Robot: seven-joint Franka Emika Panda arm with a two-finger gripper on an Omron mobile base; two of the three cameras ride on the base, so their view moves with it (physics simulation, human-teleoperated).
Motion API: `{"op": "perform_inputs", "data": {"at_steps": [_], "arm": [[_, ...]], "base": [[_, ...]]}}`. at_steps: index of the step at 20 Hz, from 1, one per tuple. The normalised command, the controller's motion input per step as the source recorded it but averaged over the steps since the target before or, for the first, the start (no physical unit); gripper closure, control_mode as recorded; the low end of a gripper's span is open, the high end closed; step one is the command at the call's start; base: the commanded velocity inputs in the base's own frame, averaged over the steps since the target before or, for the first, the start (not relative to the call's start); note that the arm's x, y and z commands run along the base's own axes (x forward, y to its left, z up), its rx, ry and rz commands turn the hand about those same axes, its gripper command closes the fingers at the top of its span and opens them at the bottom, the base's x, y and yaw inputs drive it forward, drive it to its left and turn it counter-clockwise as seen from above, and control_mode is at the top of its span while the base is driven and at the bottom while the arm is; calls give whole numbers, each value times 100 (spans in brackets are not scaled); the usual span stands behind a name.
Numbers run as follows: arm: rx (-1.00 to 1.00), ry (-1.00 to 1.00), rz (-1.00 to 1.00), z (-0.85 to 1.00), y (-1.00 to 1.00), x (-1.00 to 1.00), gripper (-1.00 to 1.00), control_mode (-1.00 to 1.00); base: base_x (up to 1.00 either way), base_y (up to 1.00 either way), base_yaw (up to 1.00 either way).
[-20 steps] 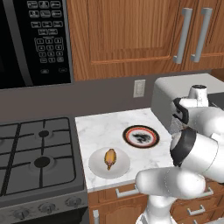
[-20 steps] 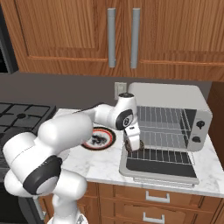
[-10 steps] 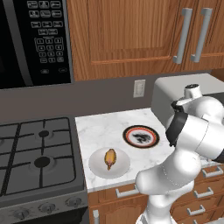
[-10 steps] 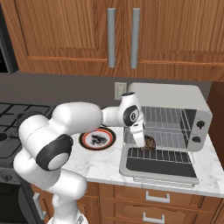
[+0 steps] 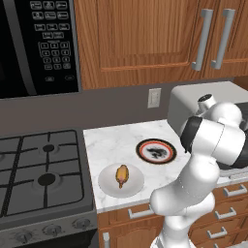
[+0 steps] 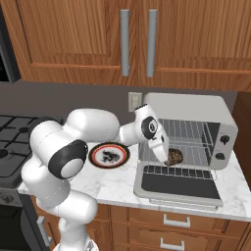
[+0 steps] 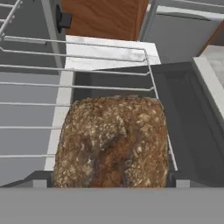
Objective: Open the toaster oven door. Place the bread on the bottom rack in the toaster oven and place the chicken drumstick on the top rack.
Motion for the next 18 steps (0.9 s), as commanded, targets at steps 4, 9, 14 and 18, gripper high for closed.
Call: {"op": "perform_inputs", "data": {"at_steps": [4, 9, 14, 18], "arm": [[-8, 0, 0, -41, -32, -13, 100, -100], [0, 2, 0, -42, -22, -5, 100, -100], [0, 16, 0, -37, -9, -17, 100, -100], [0, 25, 0, -43, -1, -27, 100, -100]], "base": [[0, 0, 0], [0, 0, 0], [0, 0, 0], [0, 0, 0]]}}
